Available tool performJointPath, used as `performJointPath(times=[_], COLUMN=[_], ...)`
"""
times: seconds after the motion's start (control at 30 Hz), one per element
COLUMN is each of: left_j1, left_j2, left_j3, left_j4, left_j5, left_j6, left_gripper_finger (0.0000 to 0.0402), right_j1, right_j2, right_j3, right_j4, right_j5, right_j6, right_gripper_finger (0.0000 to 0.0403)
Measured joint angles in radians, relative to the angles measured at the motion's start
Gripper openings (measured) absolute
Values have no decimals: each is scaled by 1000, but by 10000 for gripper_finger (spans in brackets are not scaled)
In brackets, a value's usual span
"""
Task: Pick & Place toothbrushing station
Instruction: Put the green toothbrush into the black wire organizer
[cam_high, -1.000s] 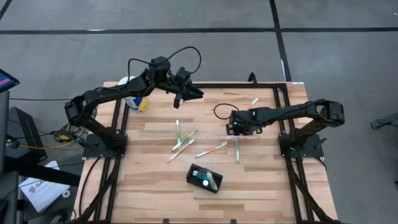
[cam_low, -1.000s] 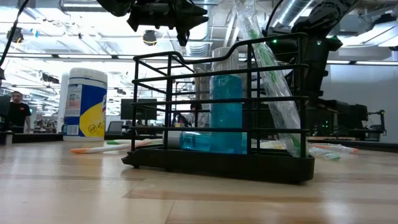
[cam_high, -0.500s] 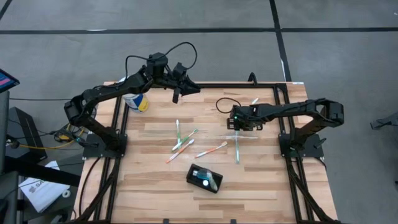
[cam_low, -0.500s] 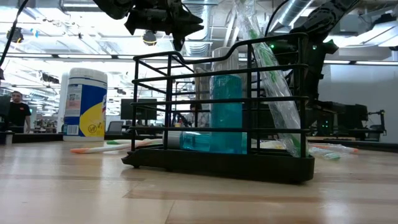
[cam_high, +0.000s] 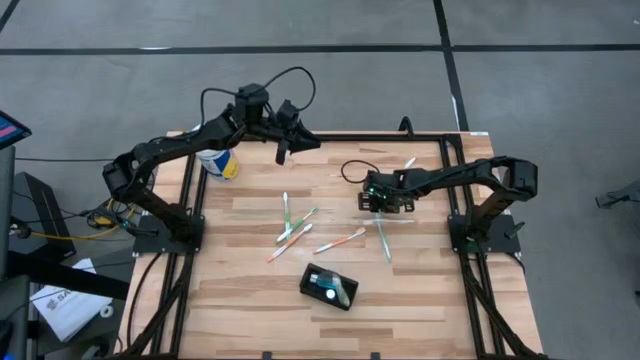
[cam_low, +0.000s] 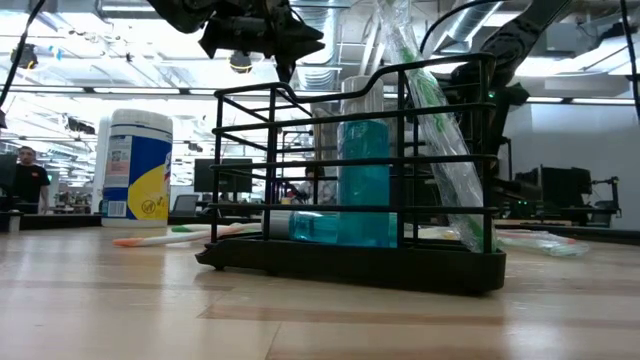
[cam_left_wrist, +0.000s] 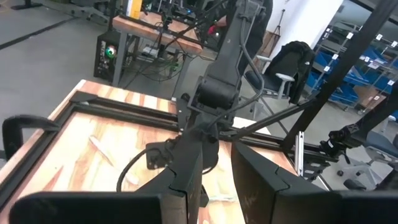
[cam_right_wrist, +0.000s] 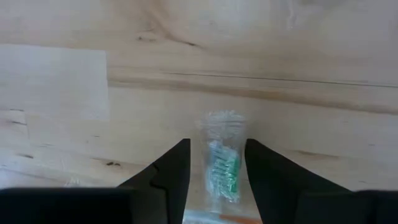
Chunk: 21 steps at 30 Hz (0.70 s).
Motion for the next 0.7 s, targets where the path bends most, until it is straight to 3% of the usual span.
performJointPath(times=[0.13, 0.37, 0.7], left_j1=[0, 0, 0], left_j2=[0, 0, 0], left_j3=[-23, -55, -55], left_j4=[1, 2, 40], left_j5=[0, 0, 1], left_j6=[0, -3, -2], left_gripper_finger=[81, 81, 81], right_j1=[-9, -30, -79], right_j2=[-3, -3, -72], right_j3=[-2, -5, -6], right_j4=[-1, 13, 162], right_j5=[-2, -37, 1], right_j6=[0, -49, -108], right_gripper_finger=[122, 16, 0])
